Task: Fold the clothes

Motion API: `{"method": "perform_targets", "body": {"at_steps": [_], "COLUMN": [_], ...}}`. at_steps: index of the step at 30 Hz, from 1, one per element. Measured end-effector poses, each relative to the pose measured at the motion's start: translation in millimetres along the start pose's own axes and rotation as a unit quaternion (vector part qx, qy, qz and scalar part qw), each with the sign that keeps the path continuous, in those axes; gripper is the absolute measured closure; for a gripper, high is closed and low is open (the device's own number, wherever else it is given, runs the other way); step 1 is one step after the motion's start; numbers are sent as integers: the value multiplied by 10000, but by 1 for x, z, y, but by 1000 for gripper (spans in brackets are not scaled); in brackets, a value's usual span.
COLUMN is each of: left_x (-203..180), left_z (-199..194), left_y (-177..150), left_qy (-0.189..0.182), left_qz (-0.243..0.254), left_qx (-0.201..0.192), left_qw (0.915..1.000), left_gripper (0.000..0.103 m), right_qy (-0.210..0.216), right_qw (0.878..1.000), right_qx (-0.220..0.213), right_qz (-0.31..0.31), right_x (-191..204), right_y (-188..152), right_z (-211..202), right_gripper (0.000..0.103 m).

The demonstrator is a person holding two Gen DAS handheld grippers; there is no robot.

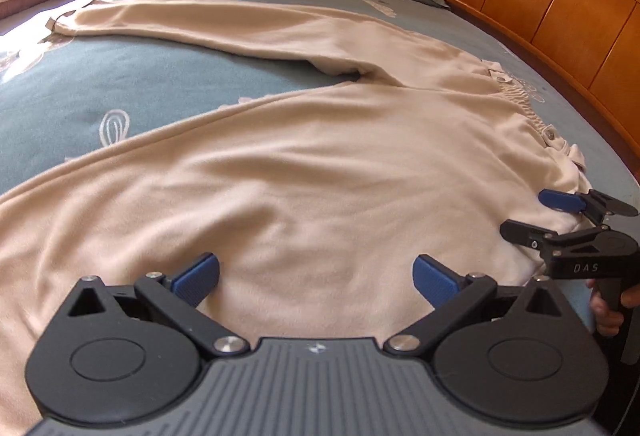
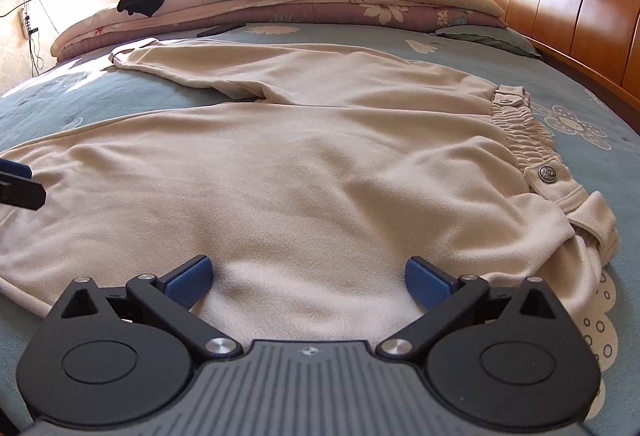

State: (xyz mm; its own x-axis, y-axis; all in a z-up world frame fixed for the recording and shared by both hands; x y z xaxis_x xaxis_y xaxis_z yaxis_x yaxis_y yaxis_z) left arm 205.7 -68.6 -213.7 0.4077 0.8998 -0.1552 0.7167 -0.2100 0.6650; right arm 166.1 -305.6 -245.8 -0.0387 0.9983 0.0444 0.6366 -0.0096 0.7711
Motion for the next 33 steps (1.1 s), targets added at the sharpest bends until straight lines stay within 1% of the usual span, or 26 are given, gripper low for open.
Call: {"method": "perform_targets", "body": {"at_steps": [3, 7, 10, 13, 15, 17, 18, 20, 22, 24, 27, 28, 30, 33], "left_x": [4, 14, 16, 17, 15, 12, 11, 5, -2, -8, -12, -11, -9, 6], "left_z": [-8, -27, -33, -37, -31, -19, -10, 1, 1, -11, -26, -29, -33, -37], "left_y": [-14, -30, -32, -14, 2, 12, 13, 8, -5, -19, -37, -38, -30, 0], "left_qy": [-41, -388, -365, -91, -103, -241, -262, -269, -371, -460, -646, -653, -580, -104], "left_qz": [-283, -648, -671, -504, -490, -574, -635, -662, -712, -757, -841, -874, -840, -626], "left_qx": [65, -20, -22, -365, -456, -399, -291, -78, 33, -59, -97, -81, -125, -511], "left_qw": [9996, 9971, 9971, 9980, 9977, 9973, 9972, 9974, 9968, 9961, 9943, 9940, 9947, 9967], "left_gripper": [1, 1, 1, 1, 1, 1, 1, 1, 1, 1, 1, 1, 1, 1], "right_qy": [32, 36, 34, 52, 34, 36, 38, 34, 40, 48, 44, 49, 65, 82], "right_qw": [10000, 10000, 9999, 9998, 9998, 9998, 9998, 9998, 9998, 9998, 9998, 9998, 9997, 9997], "right_qx": [-32, -82, -137, -165, -175, -178, -181, -187, -192, -198, -199, -204, -214, -227], "right_qz": [20, 24, 17, 30, 25, 30, 33, 28, 33, 39, 33, 38, 53, 72], "right_x": [-1, -1, 0, -1, 0, 1, 1, 1, 0, 0, 1, 1, 1, 1], "right_y": [0, -1, -2, -2, -3, -3, -3, -3, -3, -3, -3, -3, -3, -3], "right_z": [-1, -2, -3, -3, -3, -4, -4, -4, -4, -4, -4, -4, -4, -5], "right_gripper": [0, 0, 0, 0, 0, 0, 0, 0, 0, 0, 0, 0, 0, 0]}}
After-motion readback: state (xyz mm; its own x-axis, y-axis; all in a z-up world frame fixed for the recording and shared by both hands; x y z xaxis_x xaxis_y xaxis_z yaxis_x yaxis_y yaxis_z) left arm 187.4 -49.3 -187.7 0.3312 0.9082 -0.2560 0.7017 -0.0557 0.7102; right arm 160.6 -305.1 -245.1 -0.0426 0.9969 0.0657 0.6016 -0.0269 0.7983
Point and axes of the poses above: each gripper's, at about its wrist camera, not at the fingertips, and z roughly the way its jaws point, x to its left, y to its top, the point moved 10 cm from there along z, roughly the way its jaws point, and after that the axes turned 2 degrees about y, right-handed, at the moved point
